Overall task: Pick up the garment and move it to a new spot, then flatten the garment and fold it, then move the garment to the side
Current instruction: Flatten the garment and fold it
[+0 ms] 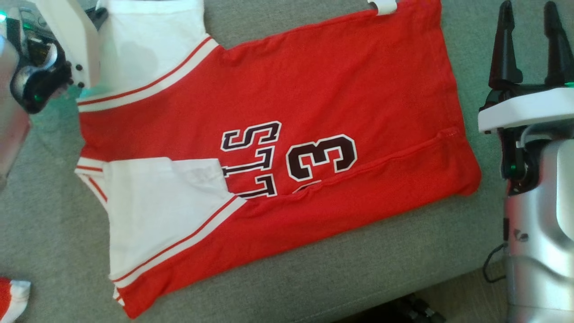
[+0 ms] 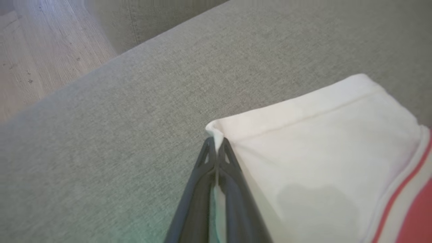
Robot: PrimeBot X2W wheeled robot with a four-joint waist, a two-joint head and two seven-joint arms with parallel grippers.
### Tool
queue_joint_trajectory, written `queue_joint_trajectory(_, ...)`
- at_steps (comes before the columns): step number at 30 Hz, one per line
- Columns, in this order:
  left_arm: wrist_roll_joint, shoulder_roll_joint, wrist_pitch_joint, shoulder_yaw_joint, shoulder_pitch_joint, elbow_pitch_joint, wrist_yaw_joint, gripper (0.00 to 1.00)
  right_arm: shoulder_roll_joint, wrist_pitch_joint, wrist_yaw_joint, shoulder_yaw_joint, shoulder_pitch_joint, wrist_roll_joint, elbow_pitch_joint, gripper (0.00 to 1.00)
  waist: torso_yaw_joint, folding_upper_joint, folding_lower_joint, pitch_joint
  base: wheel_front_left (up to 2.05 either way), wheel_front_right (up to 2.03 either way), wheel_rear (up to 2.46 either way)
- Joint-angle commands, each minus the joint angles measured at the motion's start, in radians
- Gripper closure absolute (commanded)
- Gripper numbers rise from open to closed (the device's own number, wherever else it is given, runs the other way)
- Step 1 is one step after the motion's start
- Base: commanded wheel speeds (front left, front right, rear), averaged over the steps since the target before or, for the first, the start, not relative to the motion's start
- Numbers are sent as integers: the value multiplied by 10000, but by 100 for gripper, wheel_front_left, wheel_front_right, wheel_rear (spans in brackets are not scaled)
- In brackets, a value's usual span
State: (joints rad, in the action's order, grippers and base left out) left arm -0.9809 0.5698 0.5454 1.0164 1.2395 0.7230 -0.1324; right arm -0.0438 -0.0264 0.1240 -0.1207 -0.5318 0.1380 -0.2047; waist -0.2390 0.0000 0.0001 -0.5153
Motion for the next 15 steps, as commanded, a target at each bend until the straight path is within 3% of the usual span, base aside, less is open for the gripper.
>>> queue_joint_trajectory(1, -25, 390, -359, -235, 138, -169, 18, 100, -64, -28, 67, 134, -301, -104, 341, 0, 127, 0, -1, 142, 0, 0, 0)
queue_joint_trajectory(6, 352, 252, -2293, -73, 242, -545, 18, 100, -90, 429, 67, 367, -513, -619, 247, 0, 571, 0, -1, 538, 0, 0, 0)
queue_joint_trajectory(10, 768, 29, -3603, 18, 281, -816, 18, 100, -508, 843, 67, 399, -850, -680, 68, 0, 1112, 0, -1, 862, 0, 0, 0)
queue_joint_trajectory(15, 1160, -136, -4404, 162, 152, -1369, 66, 100, -1134, 1297, 67, 613, -1267, -503, -367, 0, 1635, 0, -1, 1046, 0, 0, 0)
